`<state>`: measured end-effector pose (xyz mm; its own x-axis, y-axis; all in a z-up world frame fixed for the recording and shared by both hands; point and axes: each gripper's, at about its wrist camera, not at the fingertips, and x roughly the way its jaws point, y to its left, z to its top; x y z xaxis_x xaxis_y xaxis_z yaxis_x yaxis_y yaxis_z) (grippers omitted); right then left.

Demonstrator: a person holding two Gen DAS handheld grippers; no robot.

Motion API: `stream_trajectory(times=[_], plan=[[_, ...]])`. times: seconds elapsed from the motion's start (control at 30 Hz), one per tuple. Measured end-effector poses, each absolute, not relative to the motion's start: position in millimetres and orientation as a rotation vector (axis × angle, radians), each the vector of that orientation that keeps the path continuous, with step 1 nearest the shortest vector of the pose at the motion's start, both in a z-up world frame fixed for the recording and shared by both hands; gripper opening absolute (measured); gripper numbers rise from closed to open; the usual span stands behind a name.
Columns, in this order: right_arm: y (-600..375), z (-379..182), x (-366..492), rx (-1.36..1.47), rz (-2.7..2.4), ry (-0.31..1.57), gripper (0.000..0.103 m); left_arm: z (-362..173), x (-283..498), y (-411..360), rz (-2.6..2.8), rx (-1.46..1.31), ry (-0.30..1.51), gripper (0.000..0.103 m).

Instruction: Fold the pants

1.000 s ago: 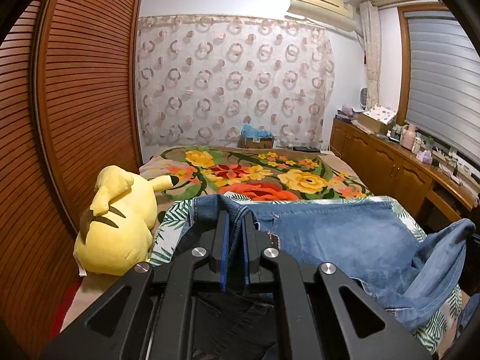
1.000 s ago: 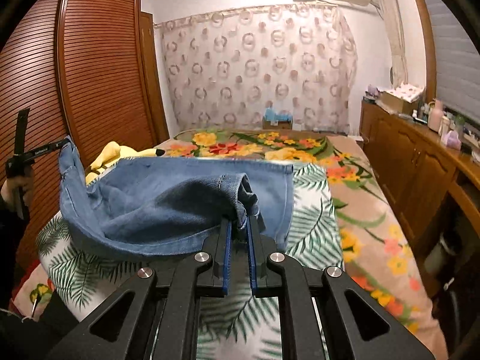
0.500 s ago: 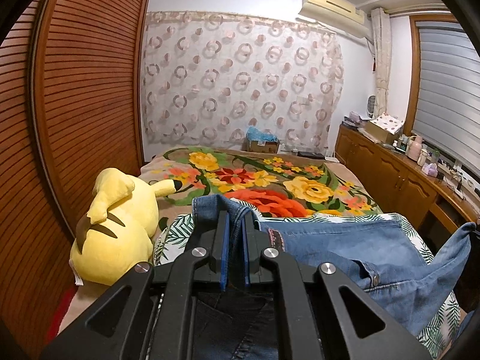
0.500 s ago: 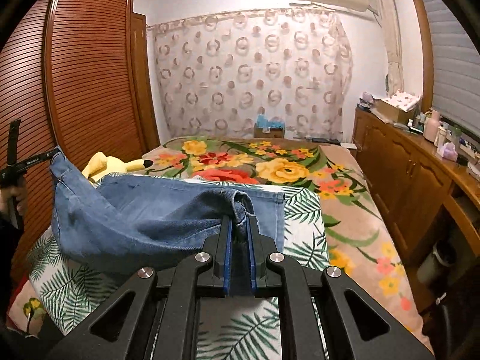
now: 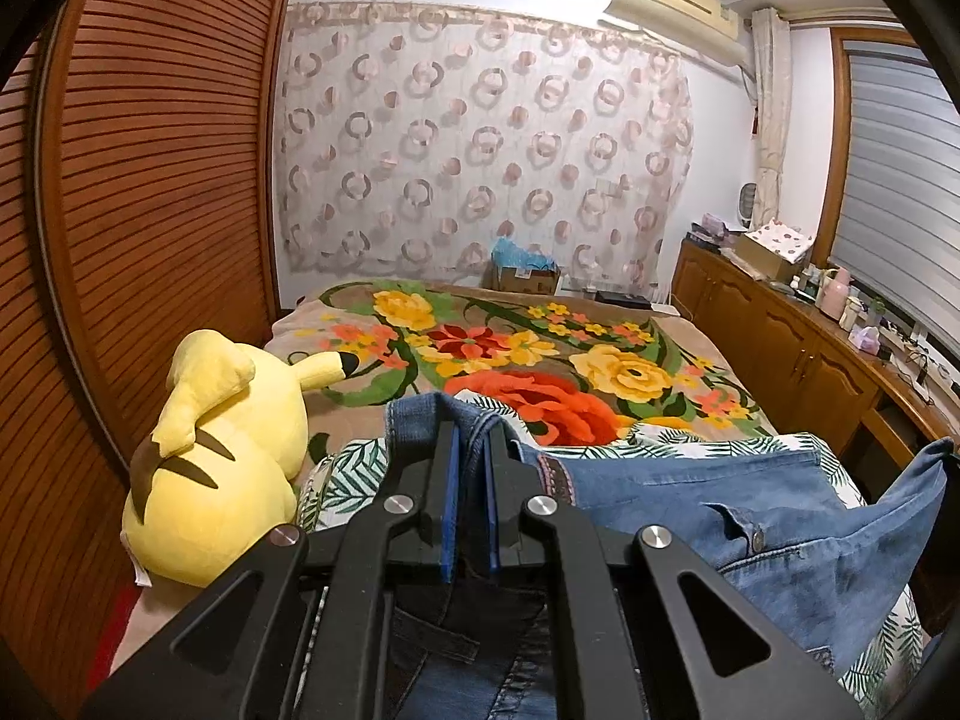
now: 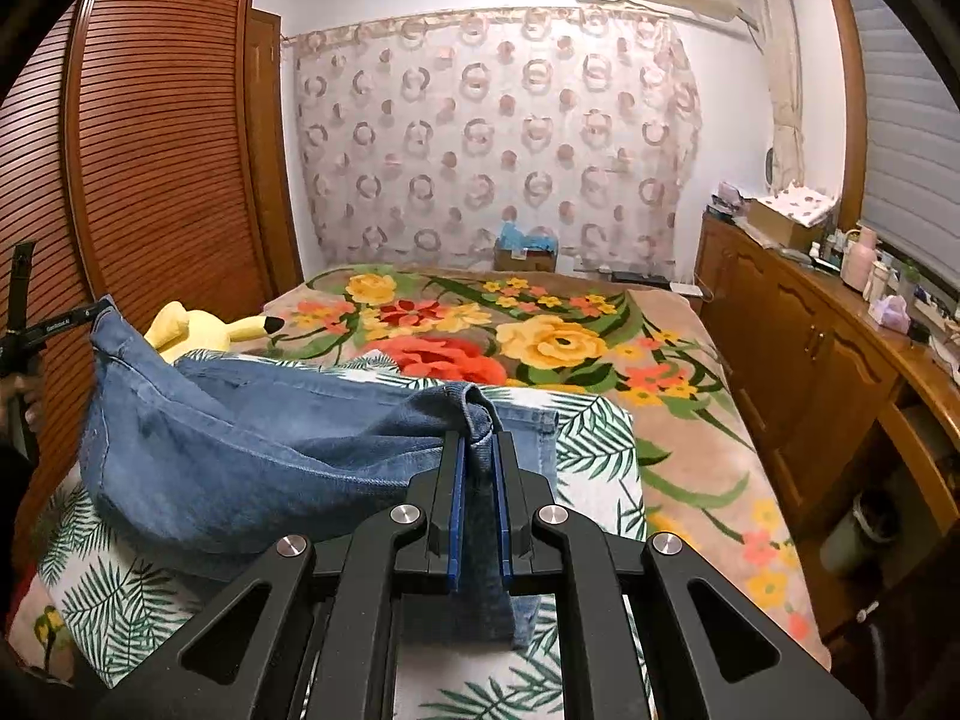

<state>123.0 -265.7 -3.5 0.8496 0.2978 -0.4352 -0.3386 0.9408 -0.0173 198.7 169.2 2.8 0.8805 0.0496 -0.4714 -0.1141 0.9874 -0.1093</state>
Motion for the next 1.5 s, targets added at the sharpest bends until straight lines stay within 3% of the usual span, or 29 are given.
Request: stream_trajectory(times=[0.43, 1.23, 1.3, 1.4, 1.47, 1.5], plan=[[-266.3, 0.9, 132.3, -0.109, 0.303, 0.432, 0.008, -3.1, 215.5, 172.7, 0.082, -0.137, 0.498, 0.009], [-235.7, -9.3, 214.0, -0.131, 0.267, 0.617, 0.008, -38.9, 283.4, 180.0, 0.084, -0.136, 0.644, 0.009], [-237.5, -6.1, 212.6, -0.117, 0.281, 0.621, 0.008, -39.6, 281.3, 180.1, 0.089, -0.132, 0.664, 0.013], [-240.6, -2.1, 210.9, -0.116, 0.276, 0.626, 0.016, -39.3, 274.3, 180.4, 0.097, -0.124, 0.675, 0.029], [-241.5, -2.3, 209.2, -0.106, 0.279, 0.624, 0.025, -38.4, 268.6, 181.4, 0.083, -0.131, 0.674, 0.053], [-243.5, -0.3, 205.4, -0.099, 0.285, 0.624, 0.029, -37.3, 265.7, 180.7, 0.077, -0.132, 0.671, 0.059]])
